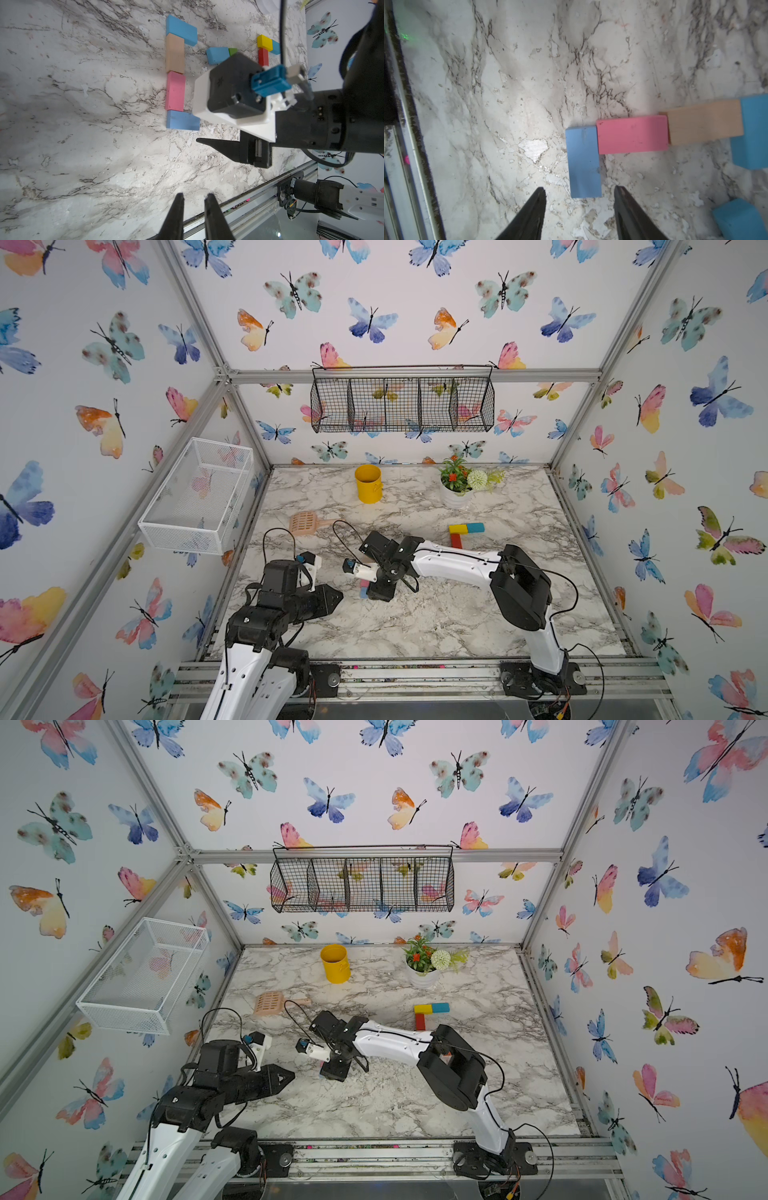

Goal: Assemble the letter c with building blocks
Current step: Assemble the building block at the center of the board.

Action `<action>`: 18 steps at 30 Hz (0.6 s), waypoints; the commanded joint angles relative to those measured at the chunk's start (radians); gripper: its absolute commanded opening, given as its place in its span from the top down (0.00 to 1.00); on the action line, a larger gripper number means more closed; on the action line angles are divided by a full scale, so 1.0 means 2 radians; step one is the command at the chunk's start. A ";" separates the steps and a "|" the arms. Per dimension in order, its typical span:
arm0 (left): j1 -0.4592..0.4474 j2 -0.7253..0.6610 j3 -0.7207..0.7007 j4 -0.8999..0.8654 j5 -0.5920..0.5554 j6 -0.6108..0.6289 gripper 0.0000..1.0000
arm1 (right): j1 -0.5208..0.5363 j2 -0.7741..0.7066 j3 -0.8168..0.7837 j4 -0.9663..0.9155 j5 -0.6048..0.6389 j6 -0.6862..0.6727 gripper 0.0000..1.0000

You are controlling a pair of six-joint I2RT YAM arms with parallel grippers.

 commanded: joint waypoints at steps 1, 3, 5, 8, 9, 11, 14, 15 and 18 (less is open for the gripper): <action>-0.002 0.007 0.008 0.018 0.016 0.001 0.77 | -0.017 -0.024 -0.017 0.009 -0.015 0.036 0.42; -0.002 0.010 0.005 0.028 0.026 -0.003 0.77 | -0.029 -0.035 -0.029 0.023 -0.026 0.050 0.42; -0.002 0.014 0.003 0.038 0.030 -0.007 0.76 | -0.044 -0.046 -0.042 0.038 -0.037 0.068 0.42; -0.002 0.018 -0.002 0.055 0.032 -0.018 0.76 | -0.064 -0.055 -0.054 0.047 -0.042 0.091 0.42; -0.002 0.021 -0.004 0.059 0.031 -0.024 0.76 | -0.069 -0.057 -0.058 0.050 -0.038 0.098 0.43; -0.002 0.032 -0.007 0.066 0.026 -0.031 0.76 | -0.080 -0.061 -0.067 0.059 -0.033 0.112 0.43; -0.002 0.049 -0.011 0.076 0.026 -0.034 0.78 | -0.100 -0.070 -0.084 0.077 -0.038 0.138 0.43; -0.002 0.053 -0.011 0.077 0.022 -0.036 0.80 | -0.109 -0.074 -0.090 0.085 -0.038 0.149 0.43; -0.002 0.060 -0.010 0.077 -0.001 -0.038 0.83 | -0.135 -0.081 -0.103 0.097 -0.040 0.179 0.44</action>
